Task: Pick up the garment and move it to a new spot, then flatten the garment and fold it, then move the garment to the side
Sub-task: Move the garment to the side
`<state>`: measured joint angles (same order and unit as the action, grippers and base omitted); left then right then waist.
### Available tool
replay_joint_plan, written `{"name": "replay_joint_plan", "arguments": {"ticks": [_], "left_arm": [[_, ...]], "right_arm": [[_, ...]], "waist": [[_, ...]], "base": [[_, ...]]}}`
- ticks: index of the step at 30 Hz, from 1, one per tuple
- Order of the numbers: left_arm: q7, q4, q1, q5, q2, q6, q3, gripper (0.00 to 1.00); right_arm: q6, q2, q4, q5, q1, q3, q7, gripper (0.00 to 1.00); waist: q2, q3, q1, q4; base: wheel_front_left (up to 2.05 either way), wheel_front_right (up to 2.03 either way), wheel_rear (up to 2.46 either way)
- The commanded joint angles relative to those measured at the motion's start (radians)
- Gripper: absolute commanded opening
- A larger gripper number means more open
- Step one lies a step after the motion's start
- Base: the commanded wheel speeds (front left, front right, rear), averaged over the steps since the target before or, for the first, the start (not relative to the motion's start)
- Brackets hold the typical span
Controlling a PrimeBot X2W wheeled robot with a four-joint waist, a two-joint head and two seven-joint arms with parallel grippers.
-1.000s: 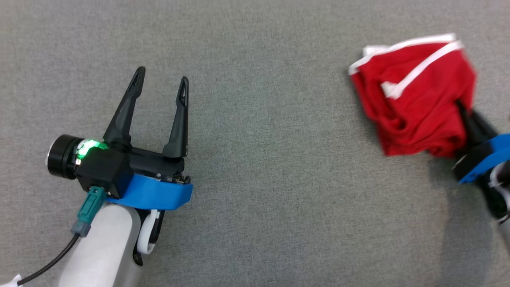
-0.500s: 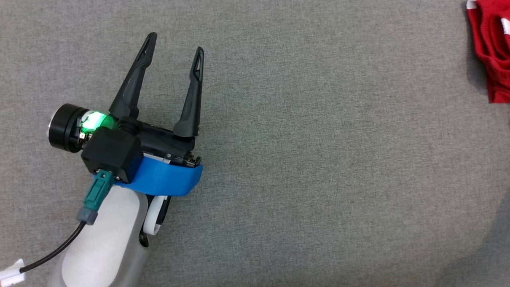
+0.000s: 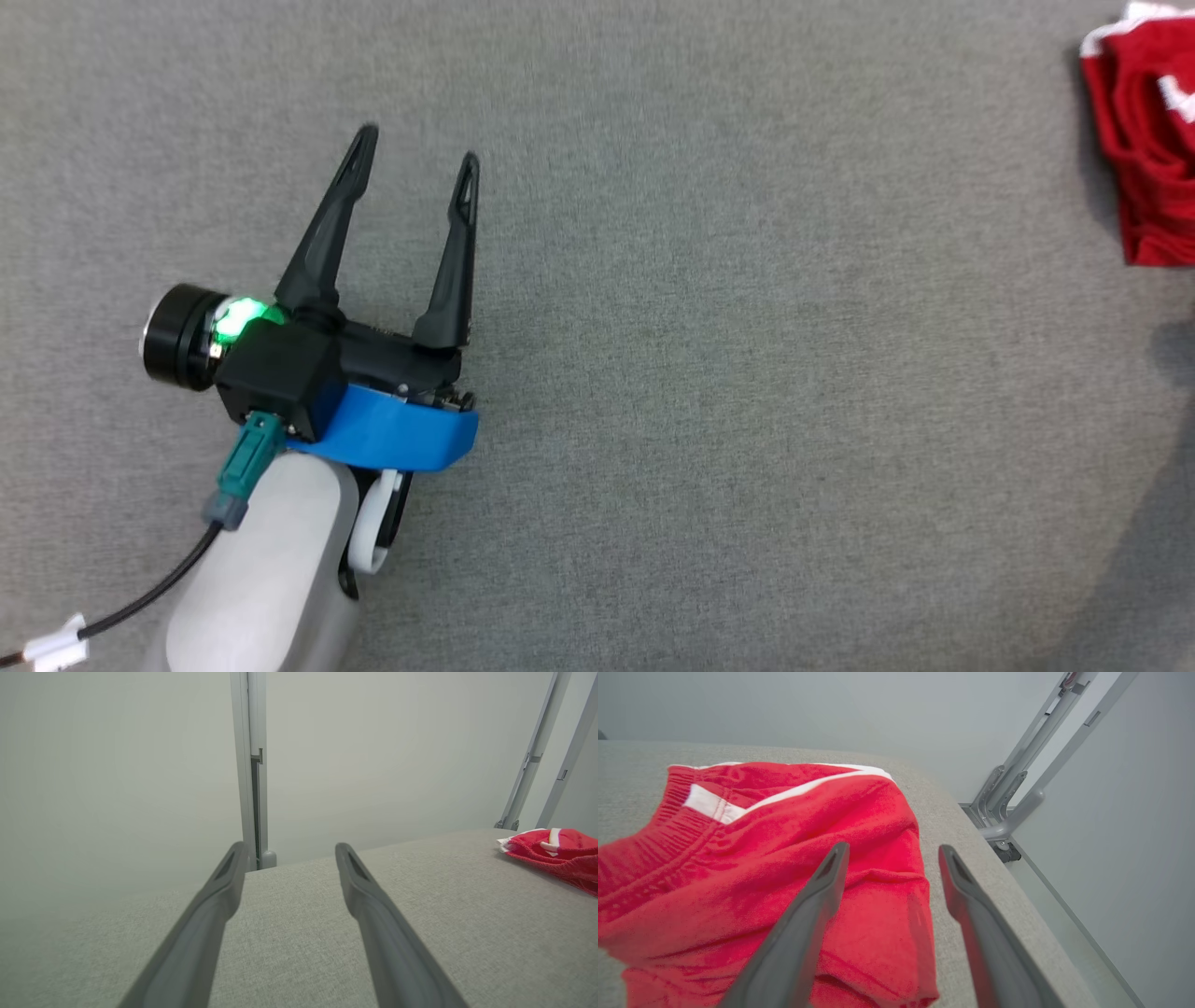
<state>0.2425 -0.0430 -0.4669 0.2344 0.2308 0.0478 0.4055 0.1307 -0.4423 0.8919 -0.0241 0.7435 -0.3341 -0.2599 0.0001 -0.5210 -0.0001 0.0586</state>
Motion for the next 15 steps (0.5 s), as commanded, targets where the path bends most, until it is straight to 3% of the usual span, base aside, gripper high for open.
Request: {"name": "replay_joint_plan", "arguments": {"ticks": [1,5,9,15], "left_arm": [[0.007,-0.006,0.017,0.007,0.002,0.007,-0.007,1.00],[0.011,-0.024,0.080,0.032,0.005,0.026,-0.026,1.00],[0.007,-0.033,0.145,0.051,0.012,0.044,-0.038,1.00],[0.001,-0.034,0.232,0.086,0.018,0.073,-0.062,1.00]], "right_arm": [[0.000,0.041,-0.060,0.019,-0.046,-0.029,-0.006,1.00],[0.000,0.181,-0.256,0.040,-0.196,-0.075,-0.006,1.00],[0.000,0.296,-0.419,0.009,-0.334,-0.026,-0.006,1.00],[0.000,0.369,-0.610,-0.045,-0.504,0.109,-0.004,1.00]], "waist": [[-0.0001,0.032,0.0001,0.017],[-0.0001,0.105,0.0001,0.024],[-0.0001,0.173,0.0001,0.026],[-0.0001,0.257,0.0001,0.003]], "base": [[0.00,0.00,0.00],[0.00,0.00,0.00],[0.00,0.00,0.00],[0.00,0.00,0.00]]}}
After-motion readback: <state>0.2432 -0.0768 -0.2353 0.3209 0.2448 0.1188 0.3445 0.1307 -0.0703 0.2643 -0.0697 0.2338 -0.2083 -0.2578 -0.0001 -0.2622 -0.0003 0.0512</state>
